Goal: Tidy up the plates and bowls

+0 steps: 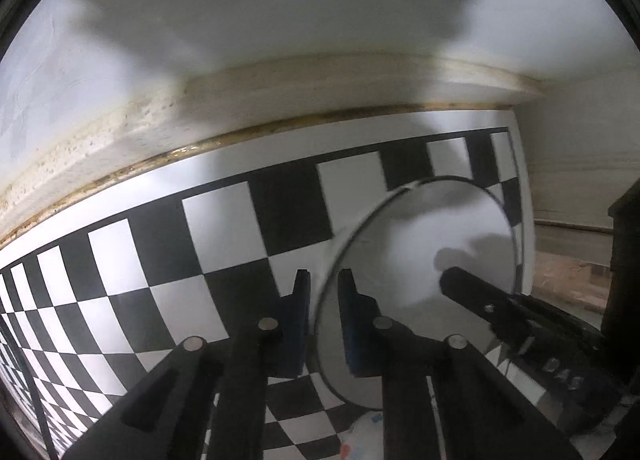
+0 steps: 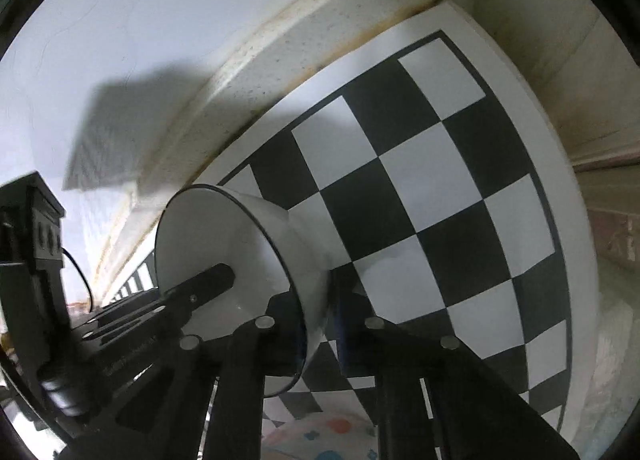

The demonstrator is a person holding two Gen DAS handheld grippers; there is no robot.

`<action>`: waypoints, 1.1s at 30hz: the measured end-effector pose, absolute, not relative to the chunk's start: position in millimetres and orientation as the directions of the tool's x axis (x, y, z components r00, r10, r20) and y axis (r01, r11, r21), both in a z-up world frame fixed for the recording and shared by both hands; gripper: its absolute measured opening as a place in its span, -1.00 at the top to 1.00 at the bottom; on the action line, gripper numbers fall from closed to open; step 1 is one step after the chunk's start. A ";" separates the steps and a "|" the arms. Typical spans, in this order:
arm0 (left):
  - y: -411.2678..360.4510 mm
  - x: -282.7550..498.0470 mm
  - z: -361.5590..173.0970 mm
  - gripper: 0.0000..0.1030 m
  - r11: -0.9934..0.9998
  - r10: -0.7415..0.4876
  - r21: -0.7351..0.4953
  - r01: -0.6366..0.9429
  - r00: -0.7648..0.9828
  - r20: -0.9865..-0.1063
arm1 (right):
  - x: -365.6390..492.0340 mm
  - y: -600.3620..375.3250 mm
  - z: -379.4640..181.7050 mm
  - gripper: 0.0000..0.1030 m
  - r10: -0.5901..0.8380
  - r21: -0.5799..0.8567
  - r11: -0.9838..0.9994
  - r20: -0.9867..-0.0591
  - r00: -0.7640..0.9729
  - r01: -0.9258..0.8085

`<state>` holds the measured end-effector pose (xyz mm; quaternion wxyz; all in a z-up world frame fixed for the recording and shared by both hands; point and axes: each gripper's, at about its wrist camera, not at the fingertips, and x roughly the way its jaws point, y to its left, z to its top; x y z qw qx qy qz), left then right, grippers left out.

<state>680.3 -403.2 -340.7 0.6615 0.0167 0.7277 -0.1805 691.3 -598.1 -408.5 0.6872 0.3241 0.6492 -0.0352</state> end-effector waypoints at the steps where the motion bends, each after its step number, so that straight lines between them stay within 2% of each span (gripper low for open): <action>1: -401.9 678.7 -336.3 0.77 0.935 -0.211 -0.234 0.266 -0.114 -0.971 | 690.5 -595.3 -407.7 0.80 0.357 0.384 0.797 -0.922 0.150 0.466; 7: -401.2 666.2 -315.3 0.77 0.929 -0.220 -0.236 0.285 -0.085 -0.972 | 683.5 -587.5 -398.6 0.83 0.349 0.381 0.803 -0.924 0.157 0.458; 19: -356.5 609.1 -244.5 0.77 0.916 -0.268 -0.263 0.302 -0.025 -0.963 | 655.3 -555.9 -346.1 0.83 0.317 0.377 0.834 -0.925 0.209 0.402; 26: -321.8 566.4 -204.2 0.77 0.900 -0.299 -0.284 0.331 -0.007 -0.954 | 596.6 -526.0 -309.5 0.82 0.292 0.370 0.844 -0.924 0.246 0.387; 33: -297.5 508.6 -186.1 0.77 0.888 -0.325 -0.310 0.339 -0.011 -0.946 | 525.9 -505.6 -277.3 0.82 0.295 0.380 0.846 -0.918 0.264 0.375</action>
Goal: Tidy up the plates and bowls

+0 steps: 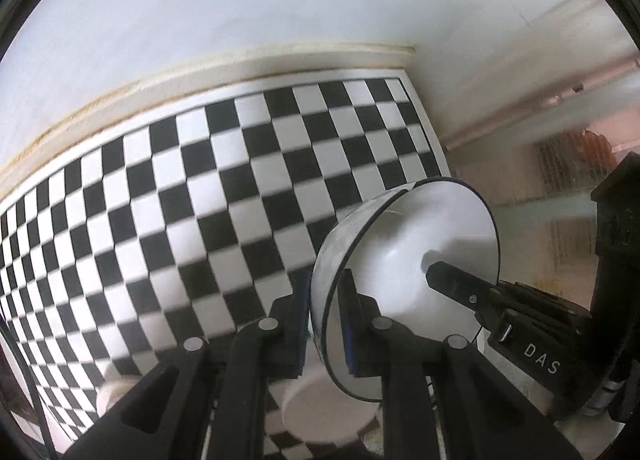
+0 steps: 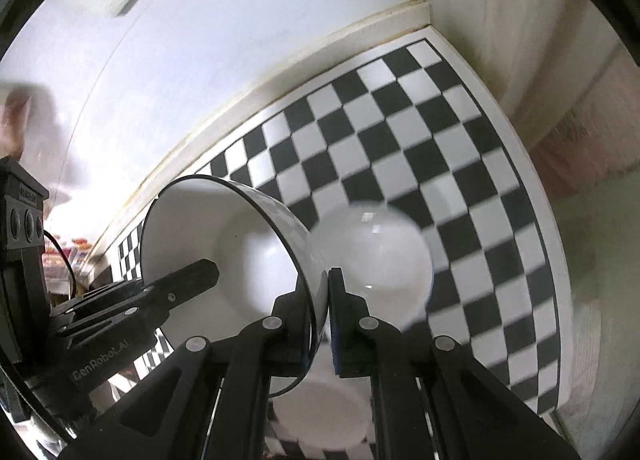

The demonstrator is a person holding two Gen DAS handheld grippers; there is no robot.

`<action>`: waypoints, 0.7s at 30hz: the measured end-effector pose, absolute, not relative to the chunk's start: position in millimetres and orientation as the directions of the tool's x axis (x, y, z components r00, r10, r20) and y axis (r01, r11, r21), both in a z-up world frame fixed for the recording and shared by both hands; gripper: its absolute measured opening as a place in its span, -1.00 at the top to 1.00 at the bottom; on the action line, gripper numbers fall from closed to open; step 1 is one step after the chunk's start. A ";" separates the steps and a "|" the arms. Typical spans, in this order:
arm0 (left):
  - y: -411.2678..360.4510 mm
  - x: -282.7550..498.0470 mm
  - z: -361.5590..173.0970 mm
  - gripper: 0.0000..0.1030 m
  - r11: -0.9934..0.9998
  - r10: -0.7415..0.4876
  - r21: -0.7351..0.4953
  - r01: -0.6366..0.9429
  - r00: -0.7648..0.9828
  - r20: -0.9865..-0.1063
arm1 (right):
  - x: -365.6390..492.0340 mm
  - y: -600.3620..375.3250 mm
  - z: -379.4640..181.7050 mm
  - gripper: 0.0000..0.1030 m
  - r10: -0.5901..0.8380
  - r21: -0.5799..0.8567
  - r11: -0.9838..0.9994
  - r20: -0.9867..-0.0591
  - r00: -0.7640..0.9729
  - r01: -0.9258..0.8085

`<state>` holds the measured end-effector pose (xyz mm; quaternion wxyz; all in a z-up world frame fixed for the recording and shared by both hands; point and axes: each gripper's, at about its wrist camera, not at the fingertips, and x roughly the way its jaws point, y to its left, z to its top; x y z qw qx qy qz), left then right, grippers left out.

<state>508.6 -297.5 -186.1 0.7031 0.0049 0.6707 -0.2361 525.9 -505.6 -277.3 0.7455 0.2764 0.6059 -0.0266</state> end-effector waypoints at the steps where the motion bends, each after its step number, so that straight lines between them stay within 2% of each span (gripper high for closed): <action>1: -291.4 500.0 -181.9 0.77 0.887 -0.328 -0.312 0.341 -0.011 -0.945 | 516.9 -504.4 -272.8 0.82 0.296 0.380 0.847 -0.918 0.264 0.372; 8: -268.1 441.0 -179.2 0.77 0.884 -0.307 -0.297 0.360 -0.029 -0.951 | 445.7 -473.3 -272.4 0.83 0.309 0.383 0.850 -0.919 0.246 0.361; 14: -261.7 407.6 -211.5 0.77 0.890 -0.289 -0.301 0.343 -0.089 -0.953 | 398.1 -448.0 -287.8 0.82 0.321 0.377 0.847 -0.925 0.204 0.376; 21: -264.1 387.4 -255.5 0.77 0.903 -0.230 -0.269 0.336 -0.152 -0.961 | 377.3 -439.3 -332.5 0.82 0.312 0.336 0.851 -0.942 0.126 0.403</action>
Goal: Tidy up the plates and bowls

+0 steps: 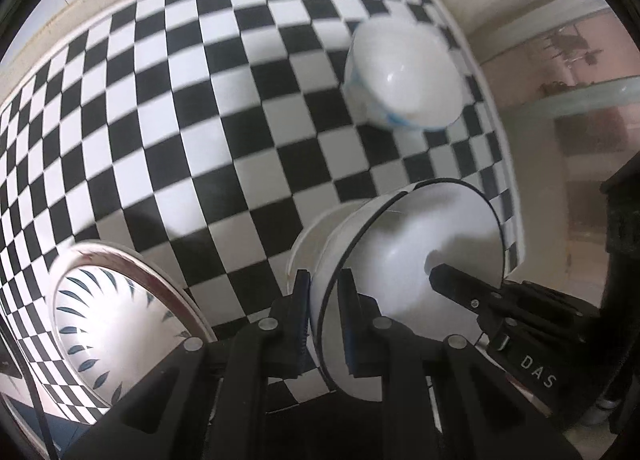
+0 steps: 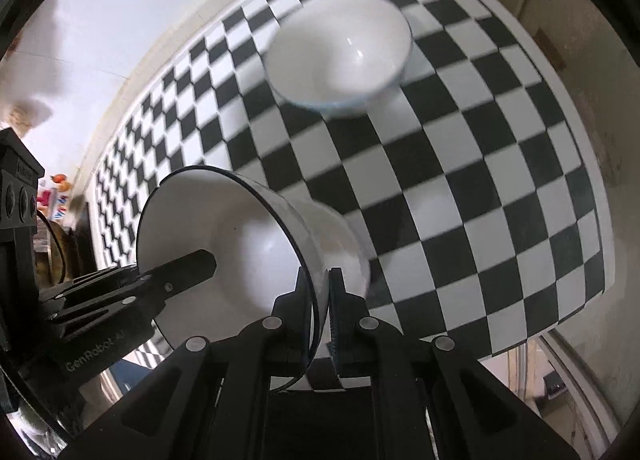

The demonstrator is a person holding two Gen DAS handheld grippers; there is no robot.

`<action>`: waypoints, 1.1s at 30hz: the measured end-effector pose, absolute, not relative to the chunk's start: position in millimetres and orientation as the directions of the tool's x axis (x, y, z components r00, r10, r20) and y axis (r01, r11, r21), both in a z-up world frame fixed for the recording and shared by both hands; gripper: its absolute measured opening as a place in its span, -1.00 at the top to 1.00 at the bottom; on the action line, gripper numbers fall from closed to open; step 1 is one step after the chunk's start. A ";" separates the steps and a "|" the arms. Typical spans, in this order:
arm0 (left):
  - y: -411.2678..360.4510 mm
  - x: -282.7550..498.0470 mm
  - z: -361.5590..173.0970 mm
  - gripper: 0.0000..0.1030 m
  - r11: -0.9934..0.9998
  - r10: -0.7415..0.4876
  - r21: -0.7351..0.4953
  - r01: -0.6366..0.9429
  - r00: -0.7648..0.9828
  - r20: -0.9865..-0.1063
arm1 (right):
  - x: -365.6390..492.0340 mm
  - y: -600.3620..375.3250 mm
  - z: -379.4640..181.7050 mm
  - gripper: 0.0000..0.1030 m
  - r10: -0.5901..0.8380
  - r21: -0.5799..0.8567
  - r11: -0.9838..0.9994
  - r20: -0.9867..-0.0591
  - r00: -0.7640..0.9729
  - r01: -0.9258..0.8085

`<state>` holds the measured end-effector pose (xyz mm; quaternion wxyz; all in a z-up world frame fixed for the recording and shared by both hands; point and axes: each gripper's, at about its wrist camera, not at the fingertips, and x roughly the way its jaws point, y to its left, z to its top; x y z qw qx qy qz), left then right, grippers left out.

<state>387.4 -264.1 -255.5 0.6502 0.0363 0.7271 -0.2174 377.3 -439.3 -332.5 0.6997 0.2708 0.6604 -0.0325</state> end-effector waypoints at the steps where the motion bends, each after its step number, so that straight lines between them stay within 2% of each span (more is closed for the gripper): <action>1: -264.4 385.7 -259.1 0.77 0.905 -0.223 -0.264 0.333 -0.157 -0.962 | 375.6 -438.3 -338.0 0.83 0.310 0.330 0.852 -0.944 0.116 0.407; 7: -265.7 377.8 -274.5 0.77 0.909 -0.190 -0.238 0.341 -0.169 -0.967 | 372.6 -435.9 -362.1 0.82 0.307 0.311 0.858 -0.949 0.077 0.409; 19: -277.7 378.9 -290.3 0.77 0.918 -0.164 -0.214 0.334 -0.173 -0.971 | 390.8 -437.9 -363.4 0.83 0.288 0.277 0.877 -0.957 0.032 0.393; 28: -276.3 383.0 -301.1 0.77 0.922 -0.183 -0.240 0.304 -0.205 -0.962 | 388.8 -439.0 -360.3 0.68 0.303 0.282 0.867 -0.953 0.014 0.411; 33: -277.5 382.2 -300.8 0.77 0.921 -0.187 -0.246 0.301 -0.212 -0.959 | 386.0 -441.4 -361.6 0.67 0.307 0.280 0.868 -0.952 0.002 0.411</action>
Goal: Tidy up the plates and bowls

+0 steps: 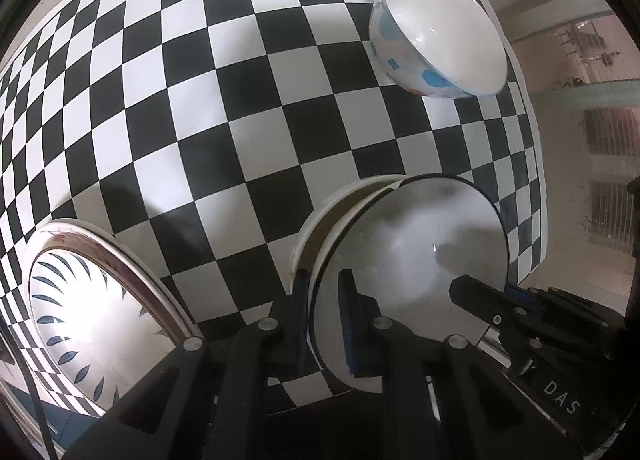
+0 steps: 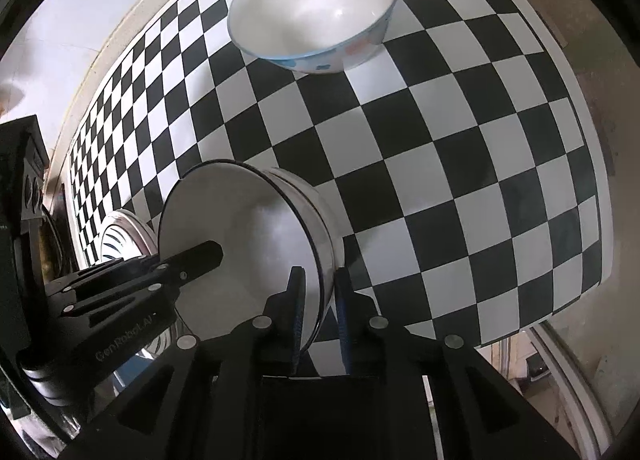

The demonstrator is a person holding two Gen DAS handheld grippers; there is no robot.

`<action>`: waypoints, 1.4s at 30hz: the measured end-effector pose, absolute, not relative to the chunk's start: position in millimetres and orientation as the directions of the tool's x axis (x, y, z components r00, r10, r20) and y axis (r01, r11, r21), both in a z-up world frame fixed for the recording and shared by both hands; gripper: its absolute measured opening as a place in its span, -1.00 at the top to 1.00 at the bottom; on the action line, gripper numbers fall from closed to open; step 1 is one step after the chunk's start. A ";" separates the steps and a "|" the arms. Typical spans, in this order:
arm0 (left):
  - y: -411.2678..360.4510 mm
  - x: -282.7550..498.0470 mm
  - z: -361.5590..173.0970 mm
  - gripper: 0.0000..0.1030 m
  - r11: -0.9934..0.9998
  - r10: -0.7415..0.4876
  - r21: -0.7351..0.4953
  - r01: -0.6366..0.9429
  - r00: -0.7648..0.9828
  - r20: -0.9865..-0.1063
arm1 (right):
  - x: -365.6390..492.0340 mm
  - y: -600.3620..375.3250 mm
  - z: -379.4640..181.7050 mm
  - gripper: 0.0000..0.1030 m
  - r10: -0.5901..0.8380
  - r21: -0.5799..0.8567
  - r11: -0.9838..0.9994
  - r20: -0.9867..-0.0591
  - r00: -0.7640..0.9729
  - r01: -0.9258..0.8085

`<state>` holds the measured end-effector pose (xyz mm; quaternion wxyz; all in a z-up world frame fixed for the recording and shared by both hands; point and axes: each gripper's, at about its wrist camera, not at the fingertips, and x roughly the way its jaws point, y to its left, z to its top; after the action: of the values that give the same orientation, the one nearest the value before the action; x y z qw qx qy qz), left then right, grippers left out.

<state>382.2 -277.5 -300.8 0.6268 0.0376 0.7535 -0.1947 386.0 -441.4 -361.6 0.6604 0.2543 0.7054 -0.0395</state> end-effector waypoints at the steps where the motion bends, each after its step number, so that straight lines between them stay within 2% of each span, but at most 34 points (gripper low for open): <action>1: -276.1 382.2 -299.5 0.77 0.921 -0.187 -0.246 0.302 -0.211 -0.959 | 385.7 -441.7 -361.6 0.67 0.310 0.282 0.866 -0.951 -0.001 0.413; 23: -278.1 377.1 -276.0 0.70 0.931 -0.119 -0.160 0.327 -0.142 -0.983 | 381.4 -442.0 -348.7 0.67 0.321 0.304 0.865 -0.947 0.026 0.399; 27: -280.6 380.5 -259.9 0.54 0.932 -0.136 -0.154 0.329 -0.079 -0.988 | 382.1 -449.8 -339.6 0.67 0.331 0.323 0.860 -0.942 0.049 0.396; 28: -281.9 382.8 -254.5 0.54 0.931 -0.140 -0.152 0.333 -0.057 -0.988 | 383.1 -453.1 -335.9 0.57 0.340 0.339 0.856 -0.938 0.068 0.390; 29: -284.2 385.8 -248.8 0.54 0.929 -0.148 -0.152 0.337 -0.036 -0.988 | 384.6 -457.2 -331.5 0.24 0.353 0.361 0.851 -0.931 0.094 0.381; 30: -286.6 389.6 -243.8 0.54 0.929 -0.148 -0.144 0.340 -0.013 -0.989 | 385.8 -462.0 -327.9 0.02 0.361 0.376 0.845 -0.926 0.113 0.381; 31: -287.5 392.8 -241.1 0.53 0.929 -0.145 -0.136 0.344 0.002 -0.989 | 387.2 -466.9 -325.2 -0.30 0.367 0.388 0.838 -0.921 0.130 0.384; 32: -290.9 397.4 -238.7 0.51 0.929 -0.139 -0.124 0.350 0.019 -0.990 | 389.2 -474.1 -321.3 -0.37 0.376 0.408 0.826 -0.913 0.159 0.390; 42: -320.3 453.5 -257.9 0.47 0.932 -0.113 -0.105 0.348 0.004 -0.994 | 427.4 -537.7 -306.0 -0.37 0.350 0.423 0.782 -0.906 0.239 0.457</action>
<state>453.5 -320.3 -257.9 0.7033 0.0855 0.6864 -0.1640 427.4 -537.7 -306.0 0.7156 0.3276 0.6158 -0.0377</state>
